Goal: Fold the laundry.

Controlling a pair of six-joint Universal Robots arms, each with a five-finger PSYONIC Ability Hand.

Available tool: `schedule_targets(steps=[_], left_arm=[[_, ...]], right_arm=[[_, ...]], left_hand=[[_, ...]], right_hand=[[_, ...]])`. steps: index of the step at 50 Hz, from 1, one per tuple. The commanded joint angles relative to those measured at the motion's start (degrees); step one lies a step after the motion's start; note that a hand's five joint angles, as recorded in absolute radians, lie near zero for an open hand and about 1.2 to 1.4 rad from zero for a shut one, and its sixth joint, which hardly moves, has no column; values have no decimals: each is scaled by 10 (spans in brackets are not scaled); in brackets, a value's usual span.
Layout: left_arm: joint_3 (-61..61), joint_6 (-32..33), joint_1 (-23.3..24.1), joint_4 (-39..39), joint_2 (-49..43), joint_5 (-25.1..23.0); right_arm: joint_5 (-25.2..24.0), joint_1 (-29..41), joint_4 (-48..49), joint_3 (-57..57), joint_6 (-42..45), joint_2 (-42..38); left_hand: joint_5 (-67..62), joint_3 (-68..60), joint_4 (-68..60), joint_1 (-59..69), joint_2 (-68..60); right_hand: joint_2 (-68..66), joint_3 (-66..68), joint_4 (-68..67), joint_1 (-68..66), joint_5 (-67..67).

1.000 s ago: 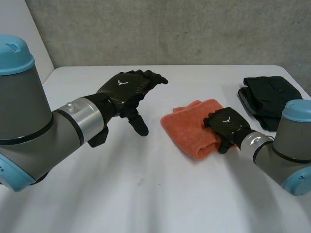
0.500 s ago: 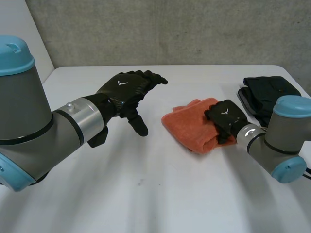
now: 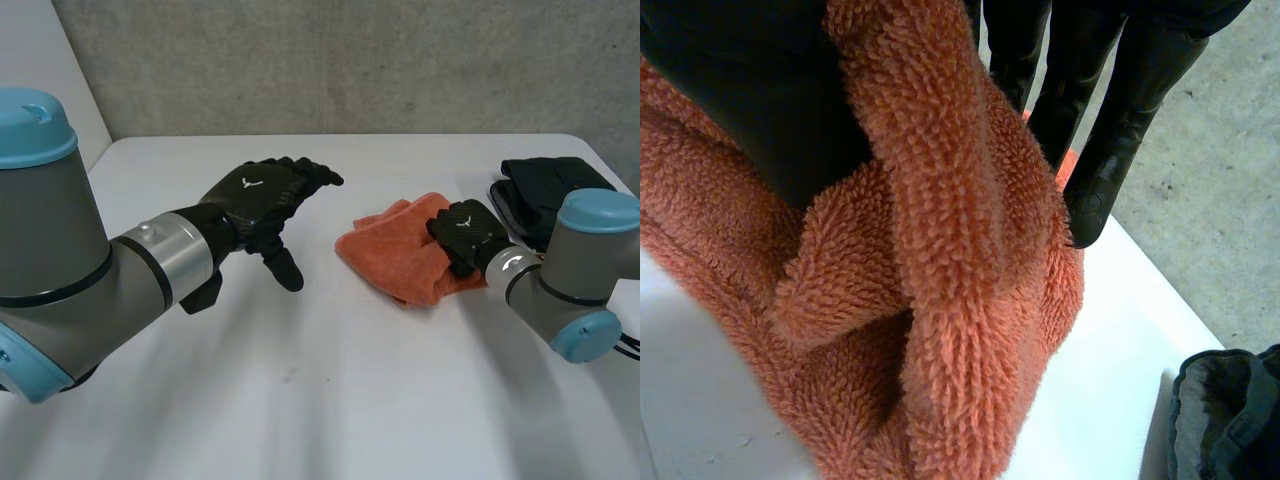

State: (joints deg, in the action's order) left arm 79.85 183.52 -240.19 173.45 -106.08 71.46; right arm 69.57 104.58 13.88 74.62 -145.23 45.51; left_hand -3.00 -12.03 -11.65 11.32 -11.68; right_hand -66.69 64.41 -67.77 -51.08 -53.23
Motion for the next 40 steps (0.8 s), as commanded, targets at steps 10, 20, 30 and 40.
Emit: schedule_targets(steps=[10, 20, 30, 40], left_arm=[[2, -1, 1, 9, 0, 2], [8, -18, 2, 11, 0, 1], [21, -18, 2, 16, 0, 1], [27, -18, 2, 23, -1, 0]], right_arm=[[-48, -13, 14, -68, 98, -15], [-30, -54, 19, -212, 95, -10], [-39, -156, -28, -277, 98, -40], [-48, -230, -52, -284, 103, -108]], left_hand=[[26, 16, 13, -9, 13], [26, 16, 13, -9, 13], [26, 16, 13, -9, 13], [26, 16, 13, -9, 13]], right_hand=[[-133, 156, -122, -289, -168], [-133, 156, -122, -289, -168], [-133, 156, -122, -289, -168], [-133, 156, -122, -289, -168]])
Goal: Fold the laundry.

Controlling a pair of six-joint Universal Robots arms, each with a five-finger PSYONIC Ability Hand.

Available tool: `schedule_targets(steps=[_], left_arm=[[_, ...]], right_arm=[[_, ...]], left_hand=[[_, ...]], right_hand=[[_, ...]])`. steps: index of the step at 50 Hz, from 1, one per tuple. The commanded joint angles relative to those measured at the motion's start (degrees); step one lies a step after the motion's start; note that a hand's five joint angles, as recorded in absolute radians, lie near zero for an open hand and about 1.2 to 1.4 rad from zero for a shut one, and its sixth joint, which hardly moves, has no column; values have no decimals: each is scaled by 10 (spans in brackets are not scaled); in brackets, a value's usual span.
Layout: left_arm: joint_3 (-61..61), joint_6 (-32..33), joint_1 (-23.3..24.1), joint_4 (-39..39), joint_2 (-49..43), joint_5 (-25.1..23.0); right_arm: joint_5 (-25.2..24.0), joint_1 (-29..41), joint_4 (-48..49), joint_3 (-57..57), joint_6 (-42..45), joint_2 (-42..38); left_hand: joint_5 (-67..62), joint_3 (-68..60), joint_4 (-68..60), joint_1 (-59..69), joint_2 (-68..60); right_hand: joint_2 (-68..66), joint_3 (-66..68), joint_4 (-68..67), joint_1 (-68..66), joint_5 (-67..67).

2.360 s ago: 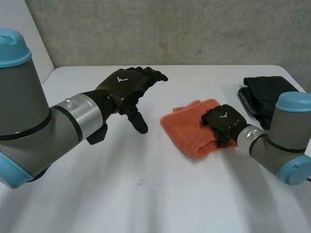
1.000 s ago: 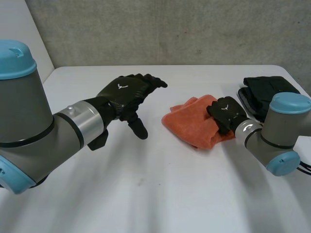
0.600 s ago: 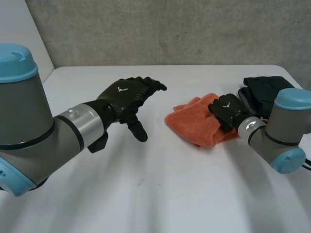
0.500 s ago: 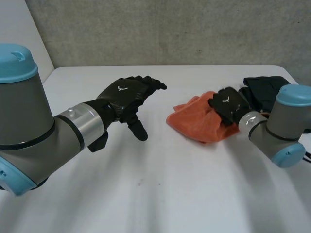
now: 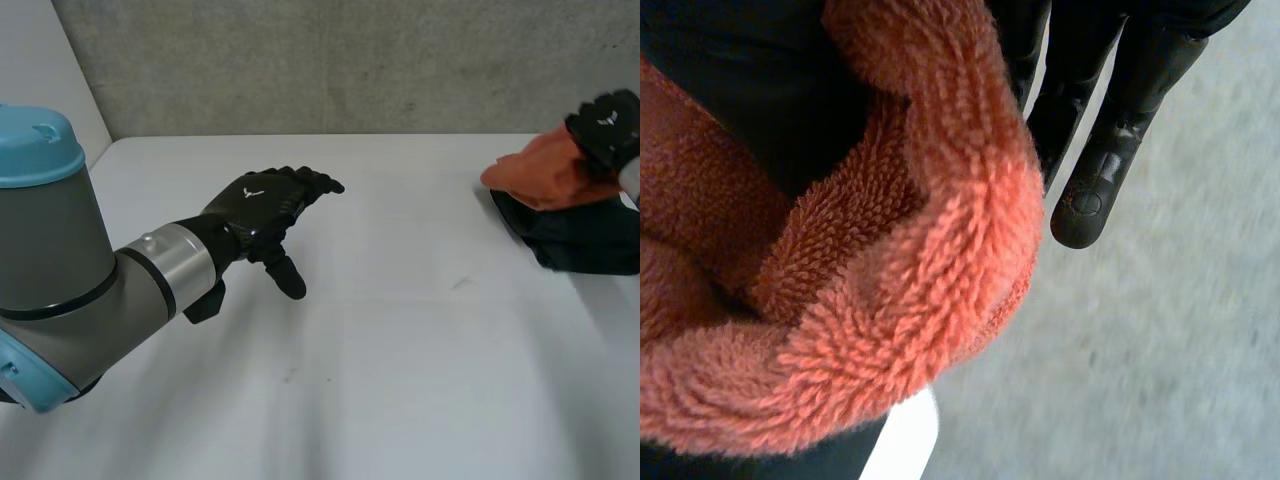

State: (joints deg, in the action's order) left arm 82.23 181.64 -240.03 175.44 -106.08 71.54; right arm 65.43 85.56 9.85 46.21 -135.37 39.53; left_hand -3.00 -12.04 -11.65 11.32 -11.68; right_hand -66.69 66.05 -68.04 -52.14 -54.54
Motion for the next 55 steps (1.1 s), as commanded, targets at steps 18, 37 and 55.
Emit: schedule_targets(steps=[18, 37, 55], left_arm=[[2, 0, -1, 4, -1, 0], [-1, 0, -17, 31, 86, 45], [14, -30, -119, 20, 172, 126]], right_arm=[[16, -100, -66, 110, 35, 7], [138, -23, -72, 168, -240, 301], [247, 239, -76, 336, -354, 421]], left_hand=[[26, 17, 13, -9, 13], [30, 20, 16, -13, 16], [30, 20, 17, -13, 17]], right_hand=[[470, -464, 484, 325, 449], [567, -561, 580, 421, 545], [567, -561, 580, 421, 545]])
